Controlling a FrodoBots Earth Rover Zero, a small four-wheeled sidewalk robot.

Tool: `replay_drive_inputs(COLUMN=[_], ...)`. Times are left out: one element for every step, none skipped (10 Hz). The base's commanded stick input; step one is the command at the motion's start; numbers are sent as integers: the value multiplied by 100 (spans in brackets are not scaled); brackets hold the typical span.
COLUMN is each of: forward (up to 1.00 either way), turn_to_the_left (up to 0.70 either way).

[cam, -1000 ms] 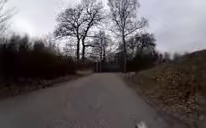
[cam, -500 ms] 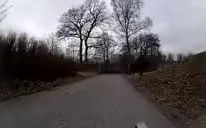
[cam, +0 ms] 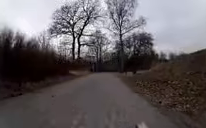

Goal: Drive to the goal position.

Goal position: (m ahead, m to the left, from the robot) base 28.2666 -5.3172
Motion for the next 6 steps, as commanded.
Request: replay_drive_inputs(forward=[100, 100, 100, 100, 100, 100], turn_to_the_left=[0, 0, 0, 0, 0, 0])
